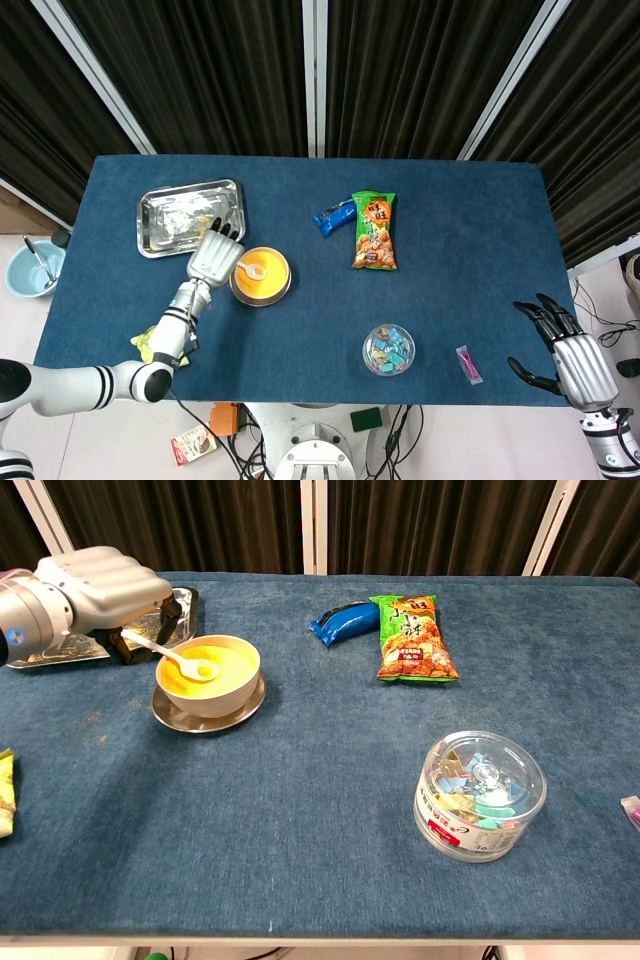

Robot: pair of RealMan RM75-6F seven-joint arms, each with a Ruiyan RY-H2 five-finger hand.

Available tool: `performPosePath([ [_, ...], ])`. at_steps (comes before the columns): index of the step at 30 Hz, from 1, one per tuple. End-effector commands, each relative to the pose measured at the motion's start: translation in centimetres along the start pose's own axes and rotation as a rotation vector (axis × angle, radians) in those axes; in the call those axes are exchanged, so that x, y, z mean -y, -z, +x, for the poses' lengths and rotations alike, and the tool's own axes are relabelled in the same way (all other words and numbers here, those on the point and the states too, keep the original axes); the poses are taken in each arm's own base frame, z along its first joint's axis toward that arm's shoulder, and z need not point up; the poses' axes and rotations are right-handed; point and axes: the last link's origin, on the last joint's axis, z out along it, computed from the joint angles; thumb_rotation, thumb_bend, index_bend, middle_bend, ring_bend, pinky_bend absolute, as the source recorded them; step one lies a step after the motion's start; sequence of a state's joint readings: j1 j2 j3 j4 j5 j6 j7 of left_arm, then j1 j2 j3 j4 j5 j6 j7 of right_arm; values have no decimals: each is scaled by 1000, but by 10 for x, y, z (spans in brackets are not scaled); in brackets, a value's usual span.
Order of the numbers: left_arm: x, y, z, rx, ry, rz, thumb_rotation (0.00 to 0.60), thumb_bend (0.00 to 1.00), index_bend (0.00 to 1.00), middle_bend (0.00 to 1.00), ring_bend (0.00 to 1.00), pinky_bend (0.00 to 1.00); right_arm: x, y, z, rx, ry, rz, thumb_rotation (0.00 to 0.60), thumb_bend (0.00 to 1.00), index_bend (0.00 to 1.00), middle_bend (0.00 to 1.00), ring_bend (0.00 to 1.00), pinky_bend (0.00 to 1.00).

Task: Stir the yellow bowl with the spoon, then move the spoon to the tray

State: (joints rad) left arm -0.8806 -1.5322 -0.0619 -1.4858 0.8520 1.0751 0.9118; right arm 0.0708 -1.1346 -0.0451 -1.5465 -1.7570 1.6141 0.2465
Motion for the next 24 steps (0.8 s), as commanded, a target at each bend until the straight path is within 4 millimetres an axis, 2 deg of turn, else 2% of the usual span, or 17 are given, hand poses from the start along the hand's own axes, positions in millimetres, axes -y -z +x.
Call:
performPosePath([
  [1,0,0,0,1,-1,0,600,356,504,330,209,164,0,0,0,-1,0,-1,600,244,172,206,79,188],
  [6,-1,-1,-1,2,-4,2,600,358,523,406,250,169,-1,0,0,1,0,-3,600,244,174,206,78,188],
  [24,0,1,2,-11,-16,1,600,386,538,452,264,172,-1,-1,1,1,1,-1,600,245,175,206,78,188],
])
